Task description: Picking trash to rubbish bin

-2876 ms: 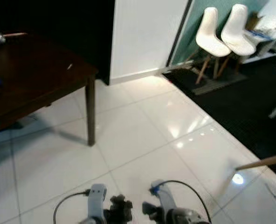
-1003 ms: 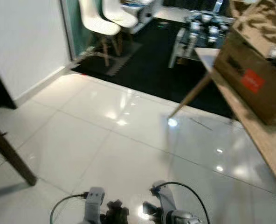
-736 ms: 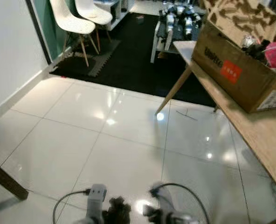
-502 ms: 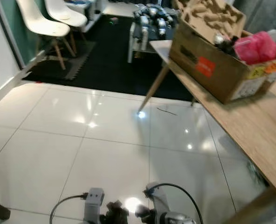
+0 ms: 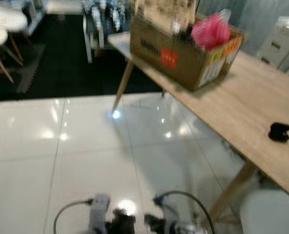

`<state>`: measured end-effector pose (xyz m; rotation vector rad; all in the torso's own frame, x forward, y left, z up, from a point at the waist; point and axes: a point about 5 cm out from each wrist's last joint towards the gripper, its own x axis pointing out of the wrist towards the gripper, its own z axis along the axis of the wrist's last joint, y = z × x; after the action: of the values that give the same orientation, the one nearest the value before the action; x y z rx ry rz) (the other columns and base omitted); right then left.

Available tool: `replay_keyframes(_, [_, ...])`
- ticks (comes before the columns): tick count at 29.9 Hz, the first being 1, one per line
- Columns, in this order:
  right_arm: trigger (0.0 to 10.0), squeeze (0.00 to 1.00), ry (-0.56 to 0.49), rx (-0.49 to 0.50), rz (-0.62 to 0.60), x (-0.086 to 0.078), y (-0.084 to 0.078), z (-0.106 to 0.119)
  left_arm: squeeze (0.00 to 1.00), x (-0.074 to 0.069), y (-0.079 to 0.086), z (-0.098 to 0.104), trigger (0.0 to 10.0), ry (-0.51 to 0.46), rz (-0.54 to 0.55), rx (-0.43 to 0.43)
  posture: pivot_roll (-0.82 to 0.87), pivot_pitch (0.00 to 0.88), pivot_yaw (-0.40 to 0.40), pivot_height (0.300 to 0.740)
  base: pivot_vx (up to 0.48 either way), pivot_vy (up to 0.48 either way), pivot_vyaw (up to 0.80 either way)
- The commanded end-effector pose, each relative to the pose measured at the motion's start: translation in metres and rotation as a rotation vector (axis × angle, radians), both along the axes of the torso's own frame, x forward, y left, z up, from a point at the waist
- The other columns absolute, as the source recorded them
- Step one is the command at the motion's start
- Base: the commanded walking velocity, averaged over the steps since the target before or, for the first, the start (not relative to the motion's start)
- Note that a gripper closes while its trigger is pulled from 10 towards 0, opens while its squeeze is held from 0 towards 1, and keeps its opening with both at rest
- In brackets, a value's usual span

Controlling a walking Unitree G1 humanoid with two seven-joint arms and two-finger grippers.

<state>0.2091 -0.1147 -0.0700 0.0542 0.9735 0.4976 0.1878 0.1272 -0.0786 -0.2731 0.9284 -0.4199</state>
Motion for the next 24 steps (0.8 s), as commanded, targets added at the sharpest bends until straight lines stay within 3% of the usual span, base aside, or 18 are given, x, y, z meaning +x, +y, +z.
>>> replay_keyframes(1, [10.0,0.0,0.004,-0.003,-0.005,-0.0016,-0.0016,-0.001,0.0,-0.0054,0.0003,-0.0028,10.0,0.014,-0.002,0.009,0.07,0.083,-0.007,0.74,0.0,0.0,0.0])
replay_keyframes(9, [10.0,0.0,-0.001,-0.005,-0.004,-0.0005,-0.0031,-0.0005,0.0,-0.0052,-0.0011,-0.0026,10.0,0.013,-0.001,0.002,0.07,0.081,-0.01,0.74,0.0,0.0,0.0])
replay_keyframes(24, [10.0,0.0,-0.003,-0.01,-0.006,-0.0001,-0.0048,-0.0004,0.0,-0.0066,-0.0031,-0.0032,10.0,0.017,-0.013,0.0,0.07,0.082,-0.01,0.74,0.372,0.0,0.0])
